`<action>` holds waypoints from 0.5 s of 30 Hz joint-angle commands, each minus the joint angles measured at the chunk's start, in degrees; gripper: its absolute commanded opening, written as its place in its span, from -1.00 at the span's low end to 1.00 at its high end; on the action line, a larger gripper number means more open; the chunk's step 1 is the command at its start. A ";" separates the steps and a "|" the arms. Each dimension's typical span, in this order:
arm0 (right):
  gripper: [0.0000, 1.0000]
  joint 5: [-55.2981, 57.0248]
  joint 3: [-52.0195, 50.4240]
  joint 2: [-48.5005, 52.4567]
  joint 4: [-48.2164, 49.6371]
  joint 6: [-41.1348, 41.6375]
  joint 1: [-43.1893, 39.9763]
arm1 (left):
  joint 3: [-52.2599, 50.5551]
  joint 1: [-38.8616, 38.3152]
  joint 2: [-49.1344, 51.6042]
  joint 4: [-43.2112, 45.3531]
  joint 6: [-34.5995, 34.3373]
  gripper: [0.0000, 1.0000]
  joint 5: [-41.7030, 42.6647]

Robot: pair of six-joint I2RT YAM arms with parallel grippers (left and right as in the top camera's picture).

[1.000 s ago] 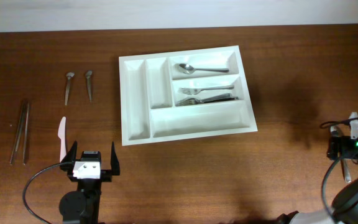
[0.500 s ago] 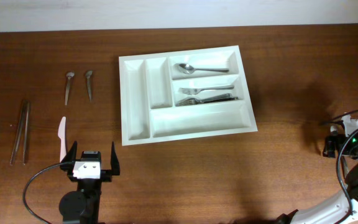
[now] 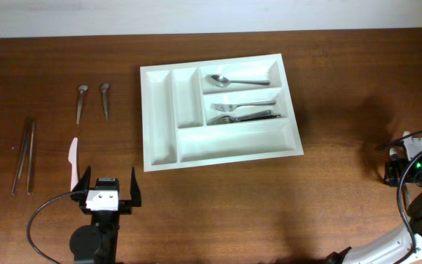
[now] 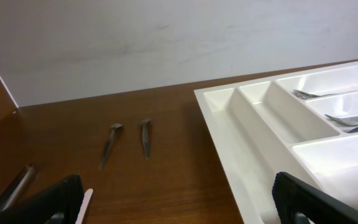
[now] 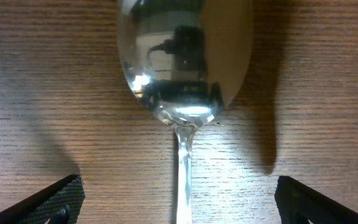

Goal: Pack container
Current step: 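Lower the right gripper and grasp the second spoon's handle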

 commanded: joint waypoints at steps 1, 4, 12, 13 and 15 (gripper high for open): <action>0.97 -0.94 0.92 1.16 0.26 -1.25 -0.26 | -0.31 -0.24 -0.33 0.02 0.92 0.98 -0.22; 0.97 -0.98 0.92 1.88 0.31 -0.90 -0.26 | -0.31 -0.24 -0.33 0.02 0.92 0.98 -0.20; 0.98 -0.83 0.92 4.26 0.20 0.26 -0.26 | -0.31 -0.24 -0.33 0.02 0.92 0.98 -0.22; 0.98 -0.83 0.92 4.28 0.26 0.26 -0.26 | -0.31 -0.24 -0.33 0.02 0.92 0.98 -0.20; 0.97 -0.83 0.92 4.33 0.31 0.26 -0.26 | -0.31 -0.24 -0.33 0.02 0.92 0.98 -0.22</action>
